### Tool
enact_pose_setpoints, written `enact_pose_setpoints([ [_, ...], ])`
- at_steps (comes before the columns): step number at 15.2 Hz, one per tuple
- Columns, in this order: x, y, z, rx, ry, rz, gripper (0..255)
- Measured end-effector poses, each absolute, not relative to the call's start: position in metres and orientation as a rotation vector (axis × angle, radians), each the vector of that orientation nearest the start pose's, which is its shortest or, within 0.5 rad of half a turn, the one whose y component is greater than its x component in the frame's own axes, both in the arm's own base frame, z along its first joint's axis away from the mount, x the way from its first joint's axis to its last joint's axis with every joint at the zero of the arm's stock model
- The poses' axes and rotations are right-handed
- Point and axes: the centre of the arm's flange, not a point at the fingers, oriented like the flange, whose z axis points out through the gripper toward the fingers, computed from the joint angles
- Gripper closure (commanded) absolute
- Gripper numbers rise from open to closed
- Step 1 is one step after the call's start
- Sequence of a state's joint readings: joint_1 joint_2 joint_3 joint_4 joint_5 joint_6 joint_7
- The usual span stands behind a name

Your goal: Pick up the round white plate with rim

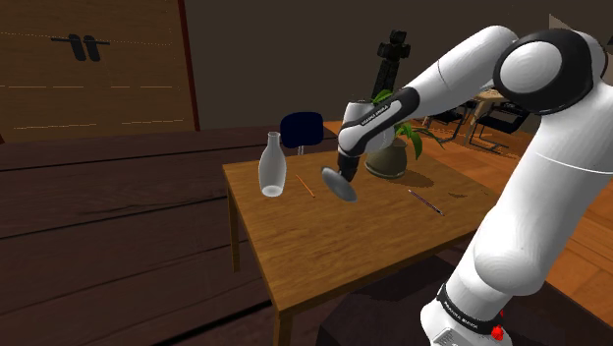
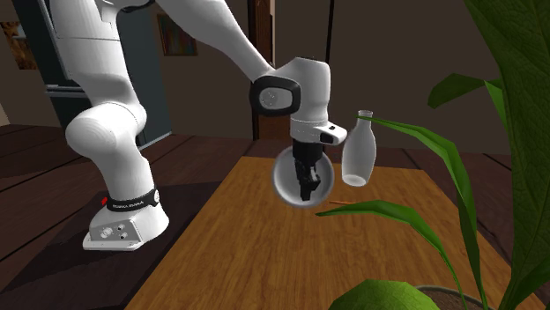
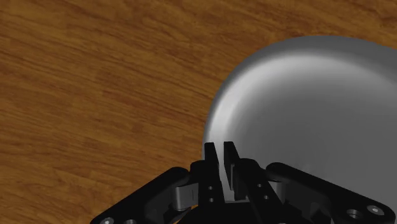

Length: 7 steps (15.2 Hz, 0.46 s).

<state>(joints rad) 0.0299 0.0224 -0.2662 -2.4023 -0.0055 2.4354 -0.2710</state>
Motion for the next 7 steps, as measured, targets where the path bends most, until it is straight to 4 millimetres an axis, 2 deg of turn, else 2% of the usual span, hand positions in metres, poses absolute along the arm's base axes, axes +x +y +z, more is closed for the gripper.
enact_pose_setpoints([
  [7, 0.48, -0.115, 0.341, -3.153, -0.062, -0.014, 255],
])
